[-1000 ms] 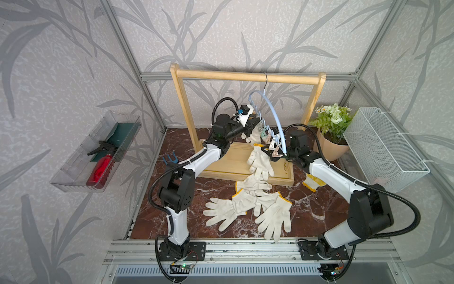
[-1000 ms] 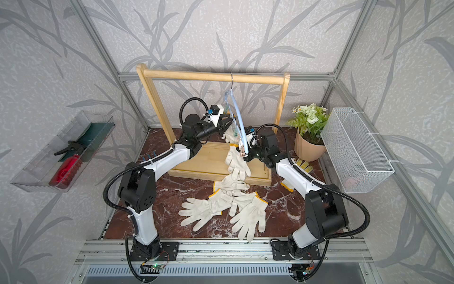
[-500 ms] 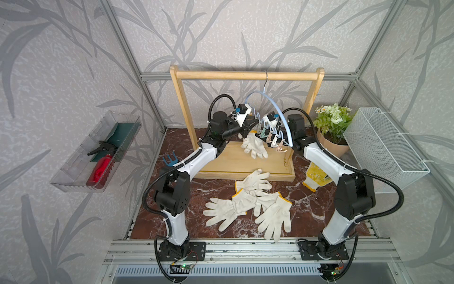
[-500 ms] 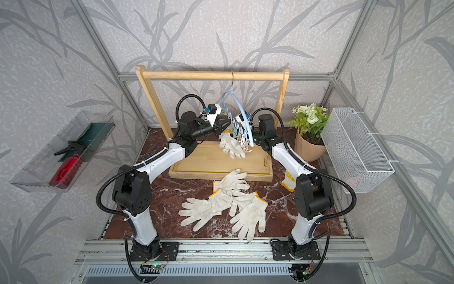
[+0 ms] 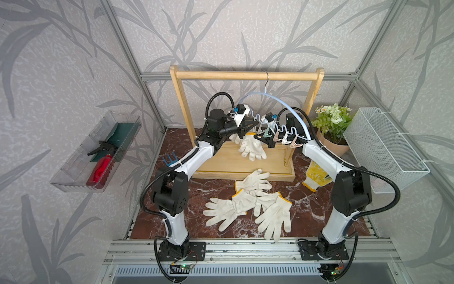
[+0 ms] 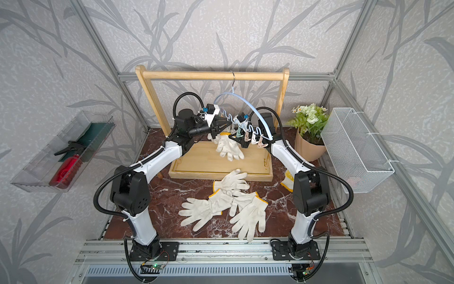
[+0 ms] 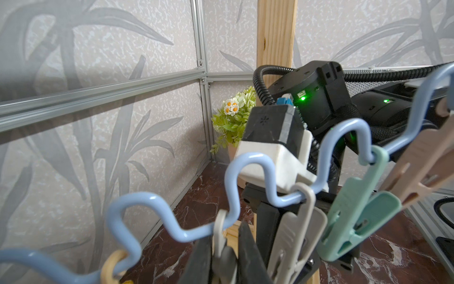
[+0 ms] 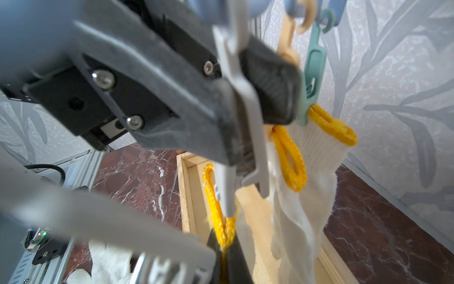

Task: Clip the gloves onto a hanger to dry
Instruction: Clamp the glove onto the hanger.

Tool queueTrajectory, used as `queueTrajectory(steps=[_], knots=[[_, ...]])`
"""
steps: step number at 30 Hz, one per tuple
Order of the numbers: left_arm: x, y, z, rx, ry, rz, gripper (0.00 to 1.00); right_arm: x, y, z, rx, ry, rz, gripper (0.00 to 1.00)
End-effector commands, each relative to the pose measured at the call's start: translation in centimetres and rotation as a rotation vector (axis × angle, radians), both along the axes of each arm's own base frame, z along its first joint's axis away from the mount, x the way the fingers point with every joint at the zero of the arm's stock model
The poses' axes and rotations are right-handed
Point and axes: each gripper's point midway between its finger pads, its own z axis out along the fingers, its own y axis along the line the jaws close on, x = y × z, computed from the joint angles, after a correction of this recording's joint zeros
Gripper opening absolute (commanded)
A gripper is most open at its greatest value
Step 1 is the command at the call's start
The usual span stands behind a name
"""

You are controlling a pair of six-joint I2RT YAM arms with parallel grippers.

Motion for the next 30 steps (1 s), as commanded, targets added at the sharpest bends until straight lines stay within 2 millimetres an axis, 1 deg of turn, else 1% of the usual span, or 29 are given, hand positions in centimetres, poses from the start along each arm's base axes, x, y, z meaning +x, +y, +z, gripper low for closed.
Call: queueTrajectory(steps=[1,11,15,21,24,27,30], knots=[[-1.3,0.3,0.3,0.020,0.015,-0.075,0.00,-0.1,-0.1,2.2,0.020,-0.060,0.031,0.00],[-1.4,0.7,0.0,0.017,0.034,-0.106,0.00,0.4,0.0,3.2,0.027,-0.083,0.038,0.00],[-1.2,0.6,0.2,0.011,0.038,-0.110,0.00,0.3,0.1,2.7,0.014,-0.069,0.053,0.00],[-0.9,0.5,0.4,-0.008,0.051,-0.111,0.00,-0.2,1.3,0.7,-0.044,-0.042,0.080,0.00],[-0.9,0.5,0.5,-0.011,0.053,-0.110,0.00,-0.1,1.4,0.2,-0.047,-0.034,0.078,0.00],[-0.9,0.5,0.3,-0.006,0.057,-0.113,0.00,0.0,1.3,0.2,-0.044,-0.041,0.070,0.00],[-0.9,0.5,0.1,0.001,0.059,-0.111,0.00,-0.1,1.3,0.9,-0.034,-0.058,0.071,0.00]])
